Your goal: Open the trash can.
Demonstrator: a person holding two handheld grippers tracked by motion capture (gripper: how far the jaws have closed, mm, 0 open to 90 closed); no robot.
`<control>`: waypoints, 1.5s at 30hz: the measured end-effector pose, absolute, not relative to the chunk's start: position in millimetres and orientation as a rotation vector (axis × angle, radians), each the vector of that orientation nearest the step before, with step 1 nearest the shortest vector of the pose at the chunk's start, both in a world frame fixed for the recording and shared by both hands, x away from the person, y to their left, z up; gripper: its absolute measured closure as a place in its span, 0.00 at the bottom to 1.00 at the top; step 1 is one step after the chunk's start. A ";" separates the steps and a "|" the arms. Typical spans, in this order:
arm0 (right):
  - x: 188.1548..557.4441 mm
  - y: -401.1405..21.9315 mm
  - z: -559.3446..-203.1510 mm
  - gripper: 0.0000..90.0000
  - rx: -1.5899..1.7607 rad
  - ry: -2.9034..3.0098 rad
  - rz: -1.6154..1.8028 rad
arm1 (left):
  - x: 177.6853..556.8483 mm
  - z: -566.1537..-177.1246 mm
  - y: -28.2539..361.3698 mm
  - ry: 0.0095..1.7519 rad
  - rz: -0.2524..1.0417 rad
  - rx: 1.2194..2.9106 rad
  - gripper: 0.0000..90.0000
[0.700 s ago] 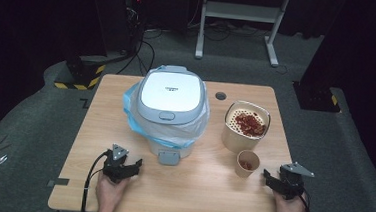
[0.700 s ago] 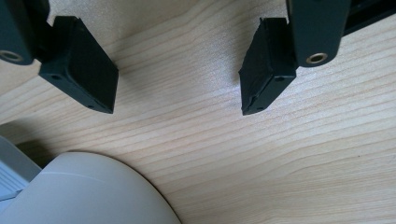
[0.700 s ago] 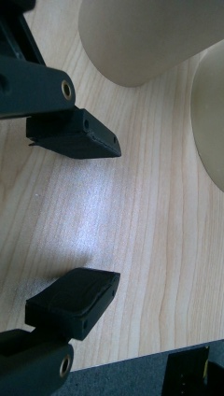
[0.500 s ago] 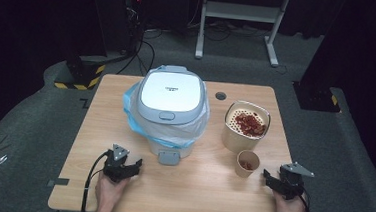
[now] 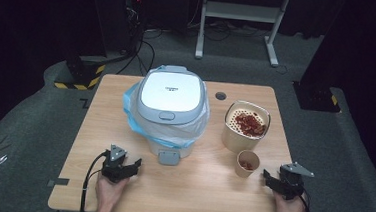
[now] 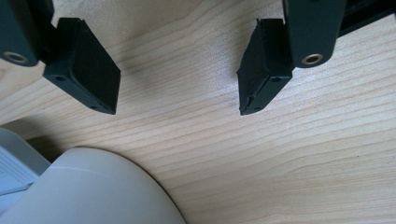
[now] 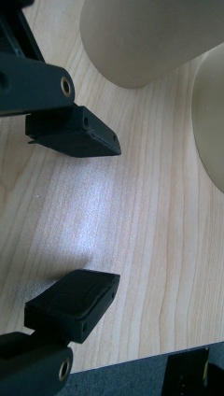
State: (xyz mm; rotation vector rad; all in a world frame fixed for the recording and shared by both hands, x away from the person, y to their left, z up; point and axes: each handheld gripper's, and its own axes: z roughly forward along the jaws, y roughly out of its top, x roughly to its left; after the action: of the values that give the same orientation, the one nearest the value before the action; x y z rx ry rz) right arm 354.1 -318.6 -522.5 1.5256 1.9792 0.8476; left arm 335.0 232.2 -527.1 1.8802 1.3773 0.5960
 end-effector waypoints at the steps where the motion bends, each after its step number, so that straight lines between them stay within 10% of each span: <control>1: 354.0 -318.6 -522.5 0.37 1.526 1.979 0.847 | 334.4 -527.2 232.4 1.374 0.592 1.873 0.34; 45: 354.0 -318.7 -522.5 0.36 1.519 1.985 0.846 | 322.8 -499.6 194.8 1.107 0.495 1.901 0.46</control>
State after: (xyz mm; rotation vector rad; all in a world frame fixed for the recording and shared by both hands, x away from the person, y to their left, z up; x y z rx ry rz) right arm 354.0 -318.7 -522.5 1.5189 1.9847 0.8458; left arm 322.8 194.8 -499.6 1.9009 1.1067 0.4953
